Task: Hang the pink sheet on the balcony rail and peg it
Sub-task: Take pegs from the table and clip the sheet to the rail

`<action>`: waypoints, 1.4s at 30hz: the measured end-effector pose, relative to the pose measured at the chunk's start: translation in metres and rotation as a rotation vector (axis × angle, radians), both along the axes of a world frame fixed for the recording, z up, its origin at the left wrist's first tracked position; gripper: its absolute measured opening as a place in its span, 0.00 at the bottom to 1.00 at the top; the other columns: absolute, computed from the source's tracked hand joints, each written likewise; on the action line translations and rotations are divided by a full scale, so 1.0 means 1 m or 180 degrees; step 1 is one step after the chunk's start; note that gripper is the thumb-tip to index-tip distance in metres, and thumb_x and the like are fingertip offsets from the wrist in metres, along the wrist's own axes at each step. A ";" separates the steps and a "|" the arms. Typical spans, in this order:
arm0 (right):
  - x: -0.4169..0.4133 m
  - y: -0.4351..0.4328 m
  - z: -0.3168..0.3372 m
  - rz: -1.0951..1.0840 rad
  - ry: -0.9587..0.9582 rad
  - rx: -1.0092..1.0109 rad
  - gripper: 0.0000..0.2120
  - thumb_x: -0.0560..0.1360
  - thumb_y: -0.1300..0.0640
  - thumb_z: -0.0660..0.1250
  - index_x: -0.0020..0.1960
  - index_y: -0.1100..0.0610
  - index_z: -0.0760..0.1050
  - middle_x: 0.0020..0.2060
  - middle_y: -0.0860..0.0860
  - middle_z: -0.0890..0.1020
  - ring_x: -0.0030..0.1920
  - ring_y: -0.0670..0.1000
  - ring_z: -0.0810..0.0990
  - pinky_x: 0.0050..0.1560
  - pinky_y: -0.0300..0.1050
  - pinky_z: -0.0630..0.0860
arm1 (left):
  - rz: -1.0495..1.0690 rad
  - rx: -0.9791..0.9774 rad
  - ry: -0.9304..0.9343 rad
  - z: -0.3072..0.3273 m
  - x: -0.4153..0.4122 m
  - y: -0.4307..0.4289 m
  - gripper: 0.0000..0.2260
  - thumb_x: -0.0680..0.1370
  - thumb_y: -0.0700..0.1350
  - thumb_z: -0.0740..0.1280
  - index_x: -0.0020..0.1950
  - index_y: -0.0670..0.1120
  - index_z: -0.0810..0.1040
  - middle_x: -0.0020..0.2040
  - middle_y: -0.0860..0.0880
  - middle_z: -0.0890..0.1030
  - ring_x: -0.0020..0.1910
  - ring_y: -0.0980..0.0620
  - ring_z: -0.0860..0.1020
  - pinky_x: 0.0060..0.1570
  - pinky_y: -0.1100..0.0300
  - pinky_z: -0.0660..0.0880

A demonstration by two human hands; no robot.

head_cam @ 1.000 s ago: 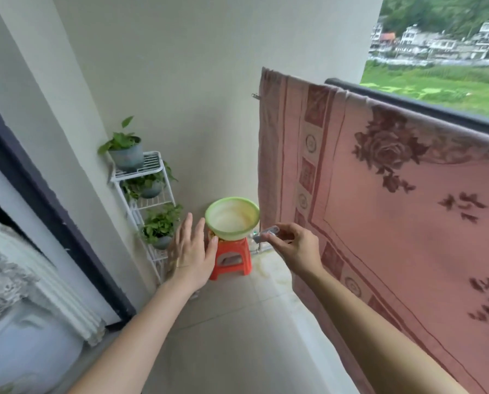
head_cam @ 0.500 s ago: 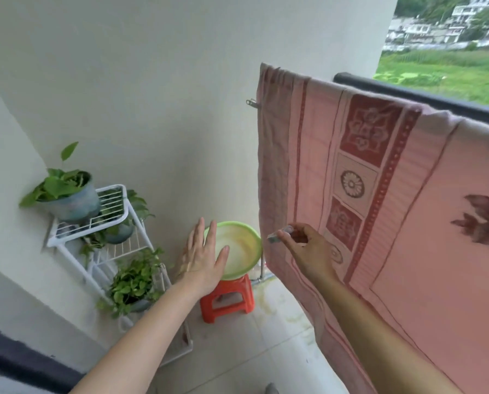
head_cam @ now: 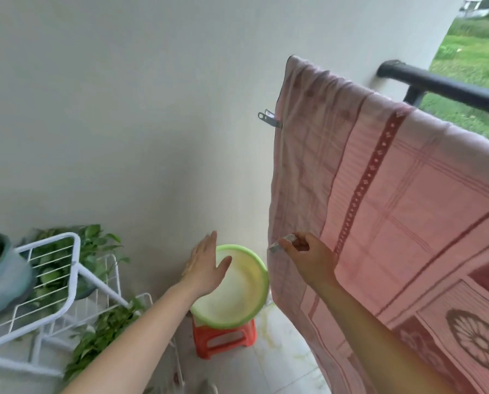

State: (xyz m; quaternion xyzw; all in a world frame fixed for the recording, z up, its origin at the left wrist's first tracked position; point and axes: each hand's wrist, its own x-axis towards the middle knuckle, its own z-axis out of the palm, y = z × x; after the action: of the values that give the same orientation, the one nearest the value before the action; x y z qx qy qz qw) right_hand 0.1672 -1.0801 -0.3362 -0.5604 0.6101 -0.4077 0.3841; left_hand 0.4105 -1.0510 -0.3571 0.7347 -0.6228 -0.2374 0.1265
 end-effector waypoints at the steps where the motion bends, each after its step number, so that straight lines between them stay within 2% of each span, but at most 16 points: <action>1: 0.003 -0.012 -0.006 -0.0010 0.0021 0.0029 0.07 0.71 0.50 0.76 0.41 0.44 0.77 0.34 0.35 0.83 0.39 0.33 0.79 0.40 0.26 0.71 | -0.0011 0.0035 0.0106 -0.009 0.003 -0.020 0.34 0.81 0.57 0.59 0.80 0.46 0.46 0.80 0.47 0.53 0.78 0.46 0.52 0.75 0.52 0.51; 7: 0.015 -0.052 -0.055 -0.0555 0.0329 0.0415 0.07 0.70 0.48 0.76 0.46 0.48 0.82 0.37 0.40 0.84 0.42 0.36 0.81 0.43 0.27 0.73 | -0.0291 0.0328 0.1085 -0.066 -0.002 -0.136 0.31 0.79 0.51 0.65 0.79 0.46 0.55 0.75 0.47 0.66 0.74 0.49 0.63 0.73 0.53 0.60; 9: 0.021 -0.056 -0.063 -0.0749 0.0400 0.0585 0.07 0.70 0.48 0.76 0.45 0.47 0.81 0.38 0.36 0.83 0.42 0.36 0.81 0.42 0.27 0.72 | -0.0478 0.0342 0.1282 -0.078 -0.012 -0.170 0.31 0.79 0.51 0.66 0.78 0.46 0.57 0.76 0.47 0.65 0.74 0.50 0.63 0.72 0.55 0.60; 12: 0.030 -0.067 -0.072 -0.1019 0.0531 0.0720 0.06 0.71 0.52 0.76 0.45 0.47 0.79 0.36 0.39 0.83 0.41 0.32 0.79 0.41 0.24 0.71 | -0.0854 0.0299 0.1504 -0.087 -0.032 -0.218 0.34 0.77 0.52 0.68 0.78 0.45 0.57 0.76 0.48 0.64 0.75 0.50 0.62 0.71 0.56 0.60; 14: 0.034 -0.071 -0.079 -0.1166 0.0588 0.0844 0.07 0.71 0.52 0.76 0.47 0.48 0.79 0.40 0.41 0.83 0.41 0.32 0.79 0.41 0.23 0.71 | -0.1009 0.0441 0.1679 -0.092 -0.041 -0.237 0.32 0.76 0.53 0.69 0.76 0.47 0.61 0.71 0.49 0.71 0.70 0.49 0.69 0.68 0.54 0.66; 16: 0.037 -0.072 -0.085 -0.1233 0.0690 0.0987 0.09 0.71 0.51 0.76 0.49 0.48 0.80 0.41 0.42 0.83 0.42 0.33 0.79 0.41 0.24 0.72 | -0.1191 0.0670 0.1802 -0.098 -0.045 -0.241 0.24 0.76 0.51 0.69 0.71 0.52 0.67 0.53 0.52 0.80 0.56 0.49 0.78 0.54 0.54 0.74; 18: 0.039 -0.076 -0.092 -0.1315 0.0771 0.1087 0.10 0.71 0.50 0.76 0.50 0.48 0.79 0.42 0.43 0.83 0.43 0.34 0.79 0.42 0.24 0.72 | -0.1378 0.0786 0.1742 -0.111 -0.043 -0.241 0.16 0.76 0.51 0.68 0.64 0.55 0.72 0.41 0.53 0.79 0.43 0.50 0.78 0.41 0.57 0.70; 21: 0.040 -0.086 -0.096 -0.1309 0.0938 0.1185 0.10 0.71 0.48 0.75 0.51 0.47 0.79 0.41 0.42 0.83 0.43 0.34 0.78 0.42 0.24 0.71 | -0.1718 0.0925 0.1424 -0.125 -0.032 -0.231 0.06 0.78 0.51 0.65 0.51 0.51 0.79 0.42 0.52 0.78 0.43 0.49 0.76 0.37 0.59 0.65; 26: 0.043 -0.101 -0.097 -0.1279 0.1089 0.1243 0.10 0.72 0.48 0.75 0.51 0.48 0.80 0.40 0.41 0.83 0.42 0.34 0.79 0.42 0.27 0.71 | -0.1975 0.1054 0.1358 -0.140 -0.019 -0.226 0.12 0.77 0.45 0.64 0.34 0.47 0.71 0.38 0.45 0.77 0.40 0.44 0.75 0.35 0.57 0.64; 29: 0.044 -0.104 -0.099 -0.1320 0.0949 0.1270 0.11 0.72 0.49 0.75 0.52 0.50 0.80 0.42 0.42 0.83 0.42 0.35 0.79 0.42 0.24 0.72 | -0.1010 0.1070 0.1957 -0.151 -0.021 -0.254 0.09 0.74 0.48 0.62 0.41 0.46 0.79 0.41 0.47 0.80 0.43 0.47 0.77 0.39 0.58 0.67; 31: 0.045 -0.103 -0.099 -0.1360 0.0876 0.1268 0.10 0.72 0.49 0.75 0.51 0.50 0.80 0.43 0.44 0.84 0.42 0.36 0.79 0.41 0.25 0.72 | -0.0252 0.1339 0.2682 -0.147 -0.028 -0.274 0.10 0.76 0.44 0.61 0.53 0.46 0.80 0.47 0.50 0.79 0.48 0.52 0.75 0.47 0.59 0.70; 32: 0.046 -0.102 -0.099 -0.1369 0.0864 0.1271 0.10 0.72 0.49 0.75 0.51 0.49 0.80 0.43 0.44 0.84 0.42 0.36 0.79 0.41 0.25 0.72 | -0.0149 0.1448 0.2879 -0.143 -0.033 -0.286 0.12 0.78 0.41 0.60 0.59 0.45 0.78 0.51 0.50 0.78 0.51 0.52 0.75 0.49 0.59 0.70; 35: 0.049 -0.099 -0.098 -0.1358 0.0860 0.1307 0.10 0.71 0.48 0.75 0.51 0.48 0.80 0.43 0.43 0.84 0.43 0.36 0.79 0.42 0.25 0.72 | -0.0793 0.1820 0.3081 -0.131 -0.050 -0.313 0.19 0.80 0.37 0.59 0.71 0.44 0.72 0.63 0.48 0.75 0.61 0.52 0.73 0.57 0.61 0.69; 38: 0.051 -0.095 -0.096 -0.1383 0.0865 0.1317 0.11 0.72 0.48 0.75 0.52 0.48 0.80 0.43 0.42 0.83 0.44 0.36 0.79 0.42 0.25 0.72 | -0.1391 0.2485 0.3021 -0.137 -0.063 -0.329 0.16 0.78 0.43 0.64 0.66 0.50 0.77 0.67 0.55 0.74 0.68 0.56 0.69 0.62 0.58 0.64; 40: 0.052 -0.092 -0.094 -0.1421 0.0848 0.1303 0.11 0.72 0.48 0.74 0.52 0.48 0.80 0.44 0.42 0.83 0.44 0.35 0.79 0.42 0.25 0.73 | -0.1660 0.2904 0.3092 -0.145 -0.063 -0.334 0.11 0.74 0.49 0.66 0.55 0.52 0.80 0.58 0.56 0.79 0.59 0.59 0.73 0.58 0.53 0.64; 42: 0.051 -0.091 -0.093 -0.1450 0.0833 0.1274 0.10 0.73 0.49 0.74 0.53 0.48 0.80 0.44 0.42 0.83 0.44 0.35 0.79 0.42 0.25 0.73 | -0.1626 0.3011 0.3328 -0.156 -0.062 -0.337 0.09 0.75 0.50 0.68 0.53 0.50 0.81 0.54 0.53 0.80 0.55 0.57 0.75 0.54 0.54 0.66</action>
State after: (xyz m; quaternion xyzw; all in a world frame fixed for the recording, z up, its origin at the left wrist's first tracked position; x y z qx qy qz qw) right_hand 0.2185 -1.1706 -0.4287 -0.3706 0.8319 -0.2797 0.3038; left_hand 0.3484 -1.3876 -0.5132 0.3346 -0.4642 -0.8199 0.0175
